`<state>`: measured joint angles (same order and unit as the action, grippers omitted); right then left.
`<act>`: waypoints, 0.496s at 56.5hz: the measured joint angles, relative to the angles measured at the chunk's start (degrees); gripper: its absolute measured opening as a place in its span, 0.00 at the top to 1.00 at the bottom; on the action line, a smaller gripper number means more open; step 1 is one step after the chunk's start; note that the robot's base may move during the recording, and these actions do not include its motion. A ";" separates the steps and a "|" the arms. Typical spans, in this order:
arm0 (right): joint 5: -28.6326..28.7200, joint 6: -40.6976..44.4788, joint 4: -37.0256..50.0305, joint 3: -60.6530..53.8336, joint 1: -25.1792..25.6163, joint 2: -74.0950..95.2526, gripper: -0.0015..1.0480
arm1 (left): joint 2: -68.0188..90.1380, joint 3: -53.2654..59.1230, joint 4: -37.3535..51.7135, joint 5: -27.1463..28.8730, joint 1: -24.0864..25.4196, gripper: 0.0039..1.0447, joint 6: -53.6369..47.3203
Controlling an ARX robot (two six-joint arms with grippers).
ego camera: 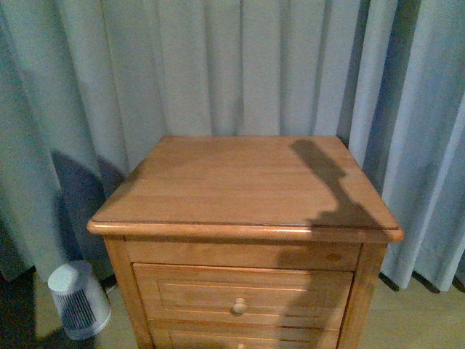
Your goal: Clean up trash
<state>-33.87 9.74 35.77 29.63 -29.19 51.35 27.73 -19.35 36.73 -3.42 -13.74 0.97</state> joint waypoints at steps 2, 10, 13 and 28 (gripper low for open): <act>-1.01 0.48 0.31 -1.11 -0.48 -1.90 0.80 | 0.00 0.00 0.00 0.00 0.00 0.73 0.02; -4.22 2.67 3.34 -4.42 -2.05 -6.60 0.80 | 0.00 0.00 0.00 0.00 0.00 0.73 0.00; -5.14 3.93 5.33 -5.60 -2.78 -8.00 0.80 | 0.00 0.00 0.00 0.00 0.00 0.73 0.00; -6.69 6.45 7.91 -8.11 -3.28 -10.43 0.80 | 0.00 0.00 0.00 0.00 0.00 0.73 0.00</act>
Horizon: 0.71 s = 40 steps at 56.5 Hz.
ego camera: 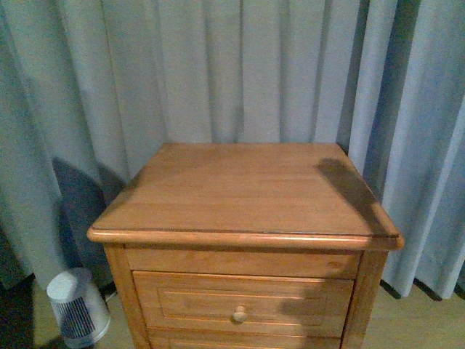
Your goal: Clean up trash
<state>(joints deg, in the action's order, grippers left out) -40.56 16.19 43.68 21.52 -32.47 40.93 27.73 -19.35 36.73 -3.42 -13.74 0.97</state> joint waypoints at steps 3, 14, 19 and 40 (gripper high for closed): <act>0.00 0.11 0.02 0.00 0.00 0.00 0.80 | 0.00 0.00 0.00 -0.02 0.00 0.73 0.00; -0.42 0.13 0.15 -0.04 0.07 -0.57 0.80 | 0.11 0.02 0.00 -0.74 -0.02 0.73 0.00; -0.42 0.13 0.15 -0.04 0.07 -0.55 0.80 | -0.04 0.02 0.00 0.00 -0.02 0.73 0.02; -0.13 0.37 0.13 -0.37 -0.17 -0.04 0.80 | -0.13 0.28 0.00 -0.02 0.15 0.73 0.17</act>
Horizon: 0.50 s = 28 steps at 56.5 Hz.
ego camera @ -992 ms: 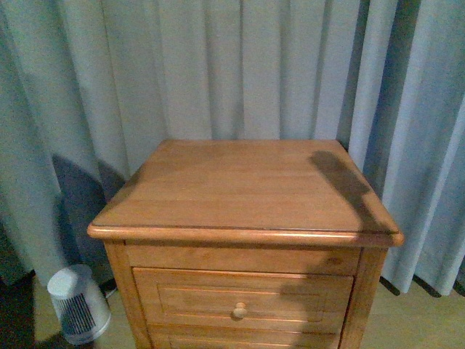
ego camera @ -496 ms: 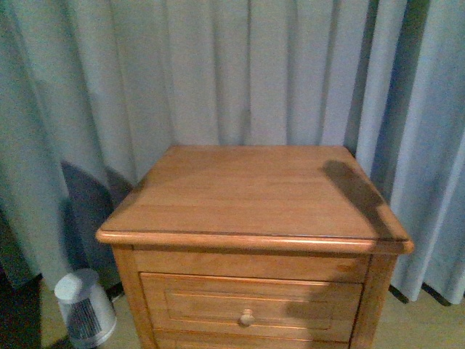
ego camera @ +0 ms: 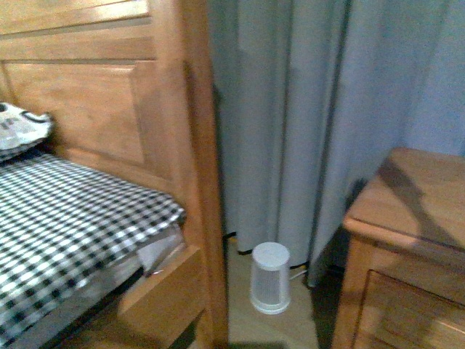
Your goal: Clean up trash
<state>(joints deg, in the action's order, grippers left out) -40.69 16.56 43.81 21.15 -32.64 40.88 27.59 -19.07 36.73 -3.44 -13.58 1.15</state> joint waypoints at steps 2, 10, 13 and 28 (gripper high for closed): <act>0.00 0.00 0.00 -0.02 0.00 -0.02 0.80 | -0.13 0.00 0.00 0.02 0.00 0.73 0.00; 0.20 0.00 0.00 0.04 -0.02 0.00 0.80 | -0.09 0.11 0.00 0.04 0.00 0.73 0.02; 0.24 0.02 0.00 0.00 -0.04 0.13 0.80 | -0.13 0.11 0.00 0.15 0.00 0.73 0.02; -0.02 0.02 0.00 -0.02 -0.02 -0.02 0.80 | -0.15 0.15 0.00 0.11 0.00 0.73 0.02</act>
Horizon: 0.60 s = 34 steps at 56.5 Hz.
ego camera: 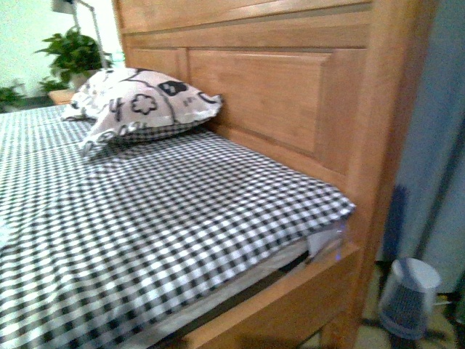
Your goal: Clean up trash
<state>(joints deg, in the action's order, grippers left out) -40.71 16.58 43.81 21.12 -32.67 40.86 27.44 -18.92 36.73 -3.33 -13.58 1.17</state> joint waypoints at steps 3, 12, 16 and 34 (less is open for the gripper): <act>0.02 0.00 0.00 0.00 0.00 0.15 0.80 | 0.04 0.00 0.00 -0.04 -0.02 0.73 0.02; 0.02 0.00 0.00 0.07 0.02 0.07 0.80 | 0.09 0.00 0.00 -0.04 -0.02 0.73 0.04; 0.04 0.00 0.00 0.07 0.00 0.04 0.80 | 0.09 0.00 0.00 0.09 0.00 0.73 0.04; 0.07 0.22 0.00 0.04 -0.04 0.24 0.80 | -0.02 0.00 0.00 -0.42 0.02 0.73 0.17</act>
<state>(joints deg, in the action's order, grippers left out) -40.64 16.80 43.81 21.17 -32.71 41.10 27.42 -18.92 36.73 -3.75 -13.56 1.34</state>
